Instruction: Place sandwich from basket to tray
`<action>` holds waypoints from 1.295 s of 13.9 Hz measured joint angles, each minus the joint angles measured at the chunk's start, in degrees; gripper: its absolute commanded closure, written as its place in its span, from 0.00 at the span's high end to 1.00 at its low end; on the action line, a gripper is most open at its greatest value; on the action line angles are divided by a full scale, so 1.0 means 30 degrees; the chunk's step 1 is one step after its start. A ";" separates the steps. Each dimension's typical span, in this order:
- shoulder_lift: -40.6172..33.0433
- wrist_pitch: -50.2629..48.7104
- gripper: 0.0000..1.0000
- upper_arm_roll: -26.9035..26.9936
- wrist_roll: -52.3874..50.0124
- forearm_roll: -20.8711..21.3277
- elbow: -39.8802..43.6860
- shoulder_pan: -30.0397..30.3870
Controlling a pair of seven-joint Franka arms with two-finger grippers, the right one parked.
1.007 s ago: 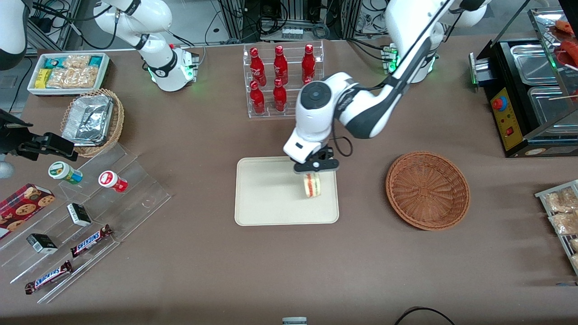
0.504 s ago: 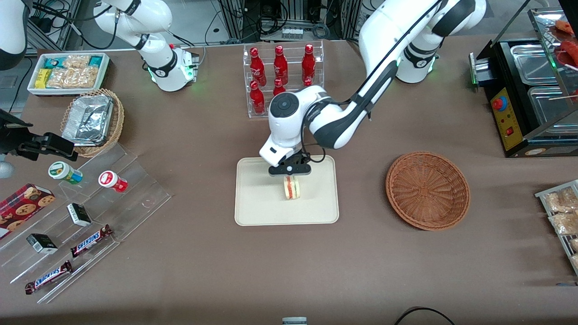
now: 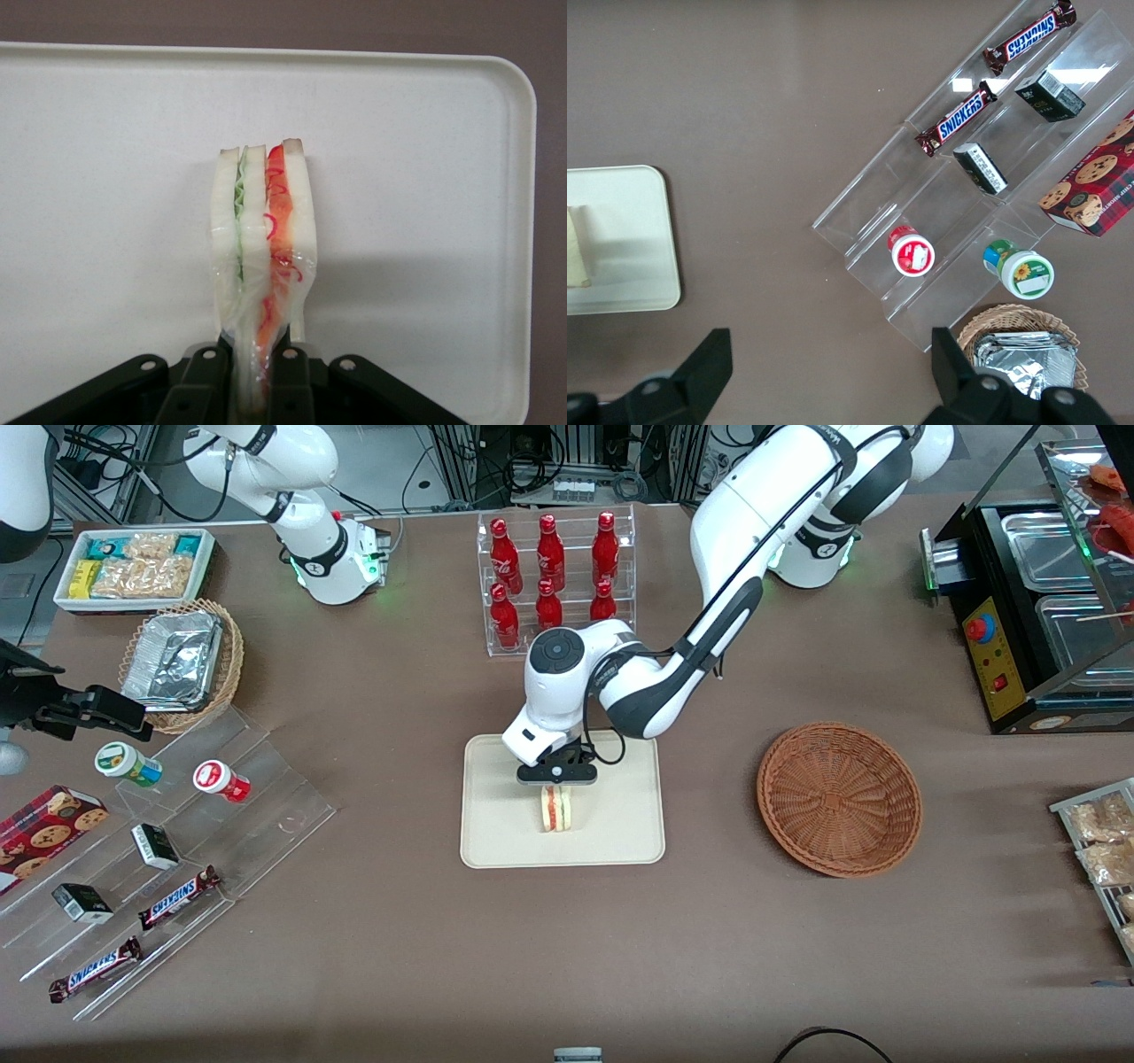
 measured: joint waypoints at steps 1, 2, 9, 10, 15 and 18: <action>0.0082 0.0006 0.45 0.0000 0.0000 0.0097 0.0005 -0.0002; 0.0146 0.0011 0.75 0.0000 0.0000 0.0282 0.0006 -0.0005; -0.0310 -0.2592 0.99 0.0055 -0.0582 0.0365 0.1943 0.0047; -0.0695 -0.4129 0.99 0.0057 -0.0693 0.0346 0.2824 0.0071; -0.3690 -0.8334 0.99 0.0184 -0.0855 -0.0698 0.4439 0.0947; -0.5400 -1.0902 0.99 0.0201 -0.0833 -0.1049 0.4401 0.2026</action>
